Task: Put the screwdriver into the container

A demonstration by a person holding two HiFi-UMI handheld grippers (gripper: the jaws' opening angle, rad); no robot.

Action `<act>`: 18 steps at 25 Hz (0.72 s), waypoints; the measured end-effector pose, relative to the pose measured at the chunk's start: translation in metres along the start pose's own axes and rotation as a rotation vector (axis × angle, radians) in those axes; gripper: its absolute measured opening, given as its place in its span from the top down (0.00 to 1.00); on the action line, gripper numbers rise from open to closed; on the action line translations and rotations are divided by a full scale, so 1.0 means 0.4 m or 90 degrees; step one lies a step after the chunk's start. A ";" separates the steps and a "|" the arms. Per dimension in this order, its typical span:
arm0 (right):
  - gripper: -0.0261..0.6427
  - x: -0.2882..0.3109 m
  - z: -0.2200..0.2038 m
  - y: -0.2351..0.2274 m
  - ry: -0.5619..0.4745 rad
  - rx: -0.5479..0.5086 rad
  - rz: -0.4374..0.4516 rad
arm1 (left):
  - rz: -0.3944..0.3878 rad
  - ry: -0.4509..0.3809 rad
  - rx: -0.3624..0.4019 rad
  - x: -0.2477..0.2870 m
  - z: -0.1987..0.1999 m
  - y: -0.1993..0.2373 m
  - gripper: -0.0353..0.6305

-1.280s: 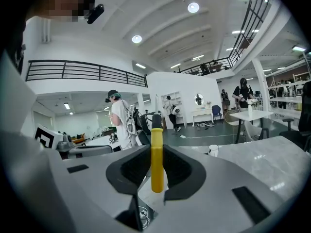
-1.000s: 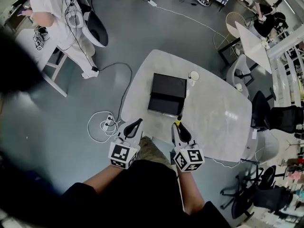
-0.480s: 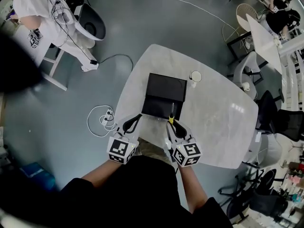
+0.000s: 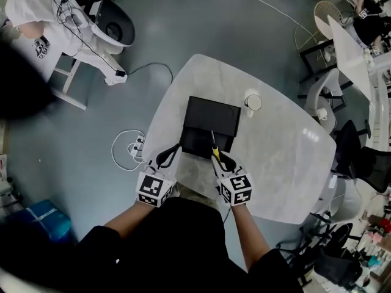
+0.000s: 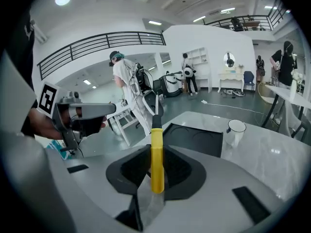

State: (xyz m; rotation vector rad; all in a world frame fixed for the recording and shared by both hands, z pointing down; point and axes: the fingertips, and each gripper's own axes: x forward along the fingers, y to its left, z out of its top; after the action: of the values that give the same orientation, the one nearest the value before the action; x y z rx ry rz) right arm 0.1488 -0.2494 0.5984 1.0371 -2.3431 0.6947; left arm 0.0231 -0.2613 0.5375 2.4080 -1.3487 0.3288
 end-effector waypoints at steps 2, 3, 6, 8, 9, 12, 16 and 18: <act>0.85 0.031 -0.011 -0.015 0.020 -0.006 0.009 | 0.011 0.012 -0.001 0.019 -0.004 0.020 0.92; 0.85 0.046 -0.019 -0.021 0.033 -0.015 0.013 | 0.017 0.017 -0.003 0.027 -0.006 0.029 0.92; 0.85 0.091 -0.047 -0.033 0.085 -0.061 0.025 | 0.033 0.028 -0.009 0.045 -0.013 0.051 0.92; 0.85 0.118 -0.066 -0.035 0.114 -0.080 0.036 | 0.037 0.032 -0.015 0.052 -0.018 0.060 0.92; 0.85 0.130 -0.076 -0.035 0.126 -0.084 0.042 | 0.038 0.034 -0.017 0.055 -0.020 0.064 0.92; 0.85 0.166 -0.103 -0.035 0.155 -0.097 0.053 | 0.043 0.034 -0.027 0.059 -0.025 0.079 0.92; 0.85 0.213 -0.148 -0.034 0.205 -0.128 0.057 | 0.058 0.033 -0.042 0.055 -0.031 0.102 0.92; 0.85 0.232 -0.174 -0.035 0.230 -0.144 0.062 | 0.065 0.035 -0.046 0.050 -0.038 0.112 0.92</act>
State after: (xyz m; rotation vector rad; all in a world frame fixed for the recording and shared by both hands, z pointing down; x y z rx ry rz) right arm 0.1195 -0.2634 0.7106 0.6430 -2.1058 0.5797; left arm -0.0051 -0.2919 0.5674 2.2600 -1.4364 0.3638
